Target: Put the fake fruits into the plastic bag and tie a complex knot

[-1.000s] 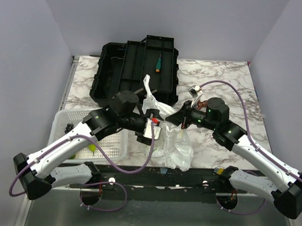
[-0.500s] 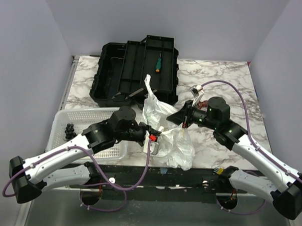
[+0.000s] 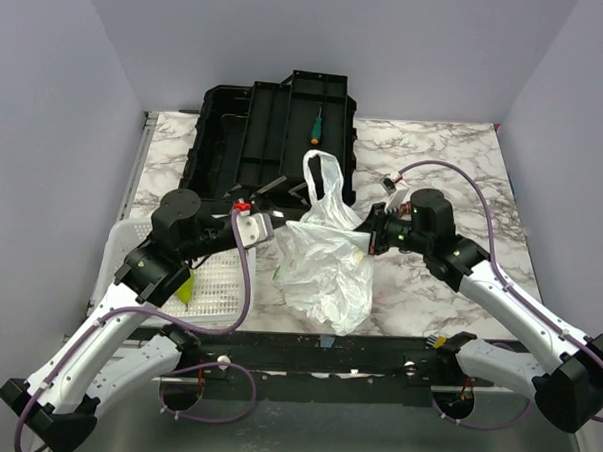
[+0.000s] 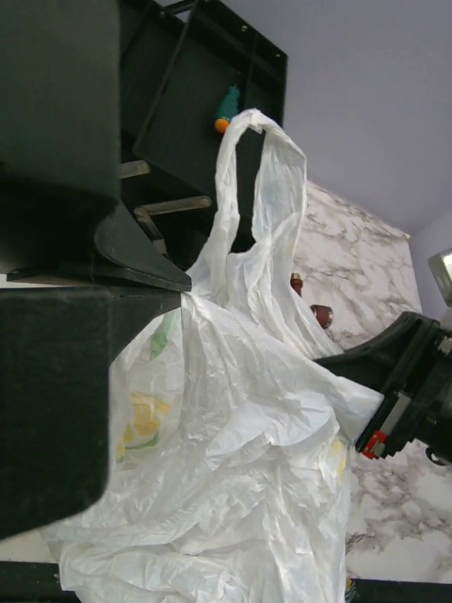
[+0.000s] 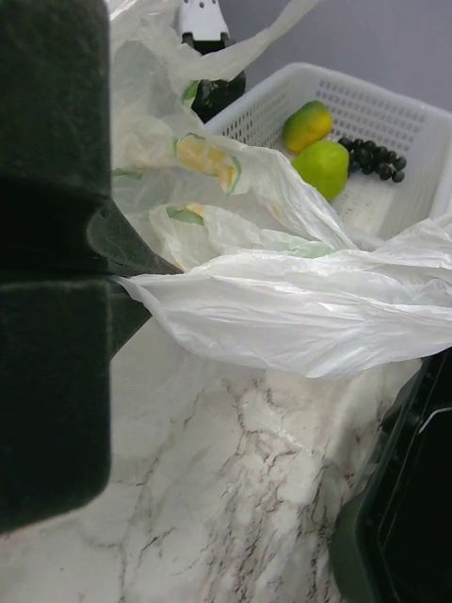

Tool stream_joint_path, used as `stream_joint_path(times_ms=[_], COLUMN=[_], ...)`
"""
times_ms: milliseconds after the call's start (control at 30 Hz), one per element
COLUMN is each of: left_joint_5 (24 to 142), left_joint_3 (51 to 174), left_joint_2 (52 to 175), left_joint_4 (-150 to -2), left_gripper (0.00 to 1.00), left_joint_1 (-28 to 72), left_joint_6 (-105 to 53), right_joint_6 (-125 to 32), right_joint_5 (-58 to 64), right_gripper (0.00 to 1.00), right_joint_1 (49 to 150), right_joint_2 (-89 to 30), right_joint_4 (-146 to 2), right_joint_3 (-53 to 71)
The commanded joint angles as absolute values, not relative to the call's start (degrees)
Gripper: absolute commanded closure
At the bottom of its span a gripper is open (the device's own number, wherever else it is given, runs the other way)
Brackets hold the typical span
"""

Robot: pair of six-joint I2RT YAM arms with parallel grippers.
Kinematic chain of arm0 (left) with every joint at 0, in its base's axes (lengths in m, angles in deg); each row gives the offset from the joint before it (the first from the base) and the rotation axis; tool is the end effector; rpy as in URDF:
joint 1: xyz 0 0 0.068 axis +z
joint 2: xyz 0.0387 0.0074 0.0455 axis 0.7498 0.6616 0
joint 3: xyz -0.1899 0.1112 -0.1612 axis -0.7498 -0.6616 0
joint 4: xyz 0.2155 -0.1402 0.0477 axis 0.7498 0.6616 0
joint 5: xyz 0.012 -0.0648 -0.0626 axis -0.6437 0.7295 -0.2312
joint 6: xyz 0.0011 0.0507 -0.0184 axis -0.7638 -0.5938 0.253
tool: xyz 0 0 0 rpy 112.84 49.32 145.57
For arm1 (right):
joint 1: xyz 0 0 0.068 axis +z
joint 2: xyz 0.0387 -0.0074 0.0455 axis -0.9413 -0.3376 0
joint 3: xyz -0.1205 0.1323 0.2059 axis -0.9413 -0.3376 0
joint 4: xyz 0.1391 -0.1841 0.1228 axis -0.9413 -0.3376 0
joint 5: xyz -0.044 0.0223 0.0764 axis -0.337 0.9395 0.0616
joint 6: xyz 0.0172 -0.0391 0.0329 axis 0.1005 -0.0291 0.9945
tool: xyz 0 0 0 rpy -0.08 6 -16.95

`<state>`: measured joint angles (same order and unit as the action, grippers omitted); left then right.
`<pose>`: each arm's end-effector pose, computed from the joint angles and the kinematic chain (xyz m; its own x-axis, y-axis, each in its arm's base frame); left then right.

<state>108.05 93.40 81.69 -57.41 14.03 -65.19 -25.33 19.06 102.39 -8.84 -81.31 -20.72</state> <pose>0.1258 -0.1102 0.3804 0.3283 0.2419 -0.9131 0.8674 0.3055 0.3928 0.1936 0.1386 0.2964 -0.6824 0.0758 -0.7271 -0.5429 0.6135 0.5735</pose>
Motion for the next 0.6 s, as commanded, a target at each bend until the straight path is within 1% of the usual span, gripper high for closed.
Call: stream_joint_path(times_ms=[0, 33, 100, 133, 167, 200, 233, 267, 300, 400, 500, 567], left_joint_5=[105.8, 108.2, 117.0, 120.2, 122.0, 123.2, 123.2, 122.6, 121.4, 119.8, 124.2, 126.0], left_joint_3=[95.5, 95.2, 96.8, 97.9, 99.0, 99.7, 100.0, 99.9, 99.6, 98.9, 100.5, 100.8], left_joint_2=[81.0, 80.9, 81.6, 82.7, 83.8, 84.8, 85.8, 86.5, 87.1, 88.1, 90.7, 92.0], left_joint_4=[-57.9, -57.1, -50.8, -48.1, -45.4, -43.5, -42.4, -42.2, -43.0, -45.4, -42.1, -39.1], left_gripper=[1.00, 1.00, 1.00, 0.92, 0.70, 0.53, 0.26, 0.07, 0.02, 0.01, 0.02, 0.02], left_joint_1=[18.3, 18.3, 18.1, 17.7, 17.1, 16.4, 16.0, 15.6, 15.5, 15.5, 14.7, 12.4], left_joint_6=[-61.7, -62.3, -65.1, -64.7, -64.1, -64.0, -63.7, -63.5, -63.1, -62.8, -63.6, -64.0], right_joint_6=[-28.6, -28.1, -27.3, -27.1, -26.9, -26.4, -26.2, -26.1, -26.2, -26.3, -26.2, -25.8], right_joint_5=[19.0, 20.1, 22.3, 23.4, 24.8, 25.8, 27.0, 28.0, 28.7, 29.2, 28.6, 27.7], right_gripper=[0.99, 0.99, 0.99, 0.99, 0.99, 0.99, 0.99, 0.99, 0.99, 0.99, 0.99, 0.99], right_joint_1=[100.0, 100.0, 100.0, 100.0, 100.0, 100.1, 100.0, 100.1, 100.0, 100.0, 100.1, 100.0], right_joint_2=[-9.7, -9.7, -9.8, -9.8, -9.8, -9.8, -9.7, -9.6, -9.6, -9.5, -9.4, -9.6], right_joint_4=[-88.2, -87.5, -86.5, -86.0, -85.3, -84.5, -83.8, -83.1, -82.6, -82.6, -82.9, -83.0], right_joint_3=[-20.1, -19.9, -19.1, -18.7, -18.4, -18.3, -18.1, -18.2, -18.3, -18.5, -18.5, -18.2])
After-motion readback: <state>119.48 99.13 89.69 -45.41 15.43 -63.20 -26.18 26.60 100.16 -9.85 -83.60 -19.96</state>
